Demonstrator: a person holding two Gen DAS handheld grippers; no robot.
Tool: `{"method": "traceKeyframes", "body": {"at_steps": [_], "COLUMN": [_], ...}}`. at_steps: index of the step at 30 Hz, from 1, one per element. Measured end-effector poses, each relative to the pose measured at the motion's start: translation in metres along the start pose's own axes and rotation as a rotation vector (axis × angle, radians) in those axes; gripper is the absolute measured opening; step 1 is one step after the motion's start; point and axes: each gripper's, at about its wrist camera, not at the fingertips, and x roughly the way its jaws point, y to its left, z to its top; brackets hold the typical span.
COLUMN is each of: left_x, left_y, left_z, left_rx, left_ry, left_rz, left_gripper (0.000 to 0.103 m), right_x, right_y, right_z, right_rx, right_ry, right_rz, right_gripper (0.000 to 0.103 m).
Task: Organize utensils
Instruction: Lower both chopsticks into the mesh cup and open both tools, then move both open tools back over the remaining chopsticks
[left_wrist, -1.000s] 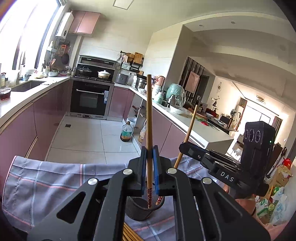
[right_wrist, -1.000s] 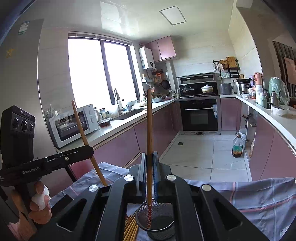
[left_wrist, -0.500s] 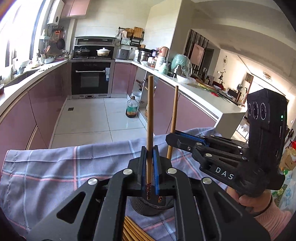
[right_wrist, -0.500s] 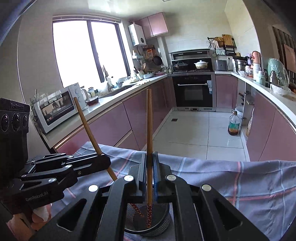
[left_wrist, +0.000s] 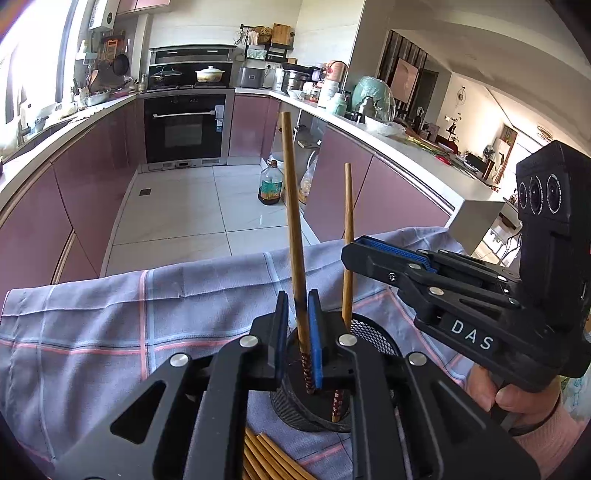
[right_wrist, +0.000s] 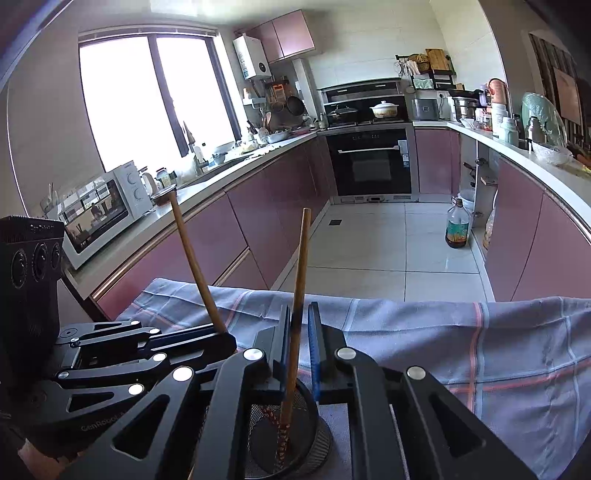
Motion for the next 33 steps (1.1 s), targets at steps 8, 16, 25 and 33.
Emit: {"method": "traceKeyframes", "body": {"at_steps": [8, 16, 25, 33], "left_x": [-0.024, -0.07, -0.091, -0.068], "left_y": [0.006, 0.022, 0.05, 0.064], "left_z": [-0.008, -0.029, -0.097, -0.161], "left_rx": [-0.003, -0.013, -0.032, -0.073], "left_ry": [-0.077, -0.155, -0.061, 0.076], "left_rz": [0.066, 0.162, 0.246, 0.225], "left_gripper": [0.034, 0.042, 0.046, 0.046], "right_x": [-0.017, -0.064, -0.073, -0.029], "right_y": [0.0, 0.024, 0.052, 0.059], "right_z": [-0.007, -0.022, -0.074, -0.128], "right_rx": [0.003, -0.073, -0.168, -0.165], "right_ry": [-0.04, -0.085, 0.044, 0.257], "right_rz": [-0.004, 0.106, 0.206, 0.164], "right_gripper": [0.023, 0.028, 0.03, 0.03]}}
